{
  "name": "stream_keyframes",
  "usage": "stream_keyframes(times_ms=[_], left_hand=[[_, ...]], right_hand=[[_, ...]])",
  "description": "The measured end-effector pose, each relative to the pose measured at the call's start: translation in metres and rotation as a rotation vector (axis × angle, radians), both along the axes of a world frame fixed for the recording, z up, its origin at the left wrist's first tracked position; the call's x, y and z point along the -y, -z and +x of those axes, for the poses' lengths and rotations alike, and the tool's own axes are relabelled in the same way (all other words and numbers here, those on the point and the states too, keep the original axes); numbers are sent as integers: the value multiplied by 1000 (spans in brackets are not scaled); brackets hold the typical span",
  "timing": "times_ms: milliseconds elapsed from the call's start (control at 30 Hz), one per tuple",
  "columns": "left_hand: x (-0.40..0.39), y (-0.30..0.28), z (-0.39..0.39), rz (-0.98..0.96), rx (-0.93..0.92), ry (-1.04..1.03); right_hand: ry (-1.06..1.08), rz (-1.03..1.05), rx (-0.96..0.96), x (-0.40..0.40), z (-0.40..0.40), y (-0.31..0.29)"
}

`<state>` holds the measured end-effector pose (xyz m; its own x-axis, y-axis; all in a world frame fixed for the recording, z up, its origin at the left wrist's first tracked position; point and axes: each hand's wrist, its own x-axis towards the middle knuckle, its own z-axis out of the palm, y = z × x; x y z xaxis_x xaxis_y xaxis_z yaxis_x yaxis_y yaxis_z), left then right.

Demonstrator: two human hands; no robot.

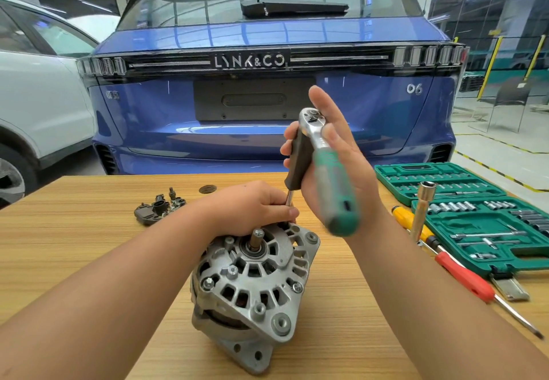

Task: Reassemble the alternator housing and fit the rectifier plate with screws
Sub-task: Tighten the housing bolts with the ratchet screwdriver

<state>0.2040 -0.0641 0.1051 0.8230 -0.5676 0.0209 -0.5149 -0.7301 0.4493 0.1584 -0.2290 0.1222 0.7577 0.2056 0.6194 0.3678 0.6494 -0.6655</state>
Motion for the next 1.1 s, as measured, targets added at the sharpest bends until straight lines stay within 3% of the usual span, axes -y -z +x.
stream_keyframes(times_ms=[133, 200, 300, 367, 533, 600, 700, 800, 900, 967, 1100], left_hand=[[1, 0, 3, 49, 8, 45], [1, 0, 3, 76, 31, 37], [2, -1, 3, 99, 43, 17], [2, -2, 1, 100, 30, 1], [1, -1, 2, 88, 39, 12], [1, 0, 3, 80, 39, 15], [1, 1, 5, 80, 45, 1], [0, 0, 5, 78, 36, 10], [-1, -1, 4, 65, 21, 13], [0, -1, 3, 27, 7, 26], [0, 3, 6, 35, 24, 28]], right_hand=[[412, -47, -81, -13, -1, -3], [513, -2, -129, -12, 2, -2], [260, 74, -248, -2, 3, -7], [161, 77, -208, 2, 5, -6], [552, -97, 212, -10, 7, 9], [509, -98, 272, -7, 7, 10], [260, -42, 184, -3, 6, 6], [166, -27, 75, -2, 11, 3], [115, -20, 89, 0, 12, 6], [147, -23, 80, -1, 8, 6], [421, -83, -23, -8, 0, 0]])
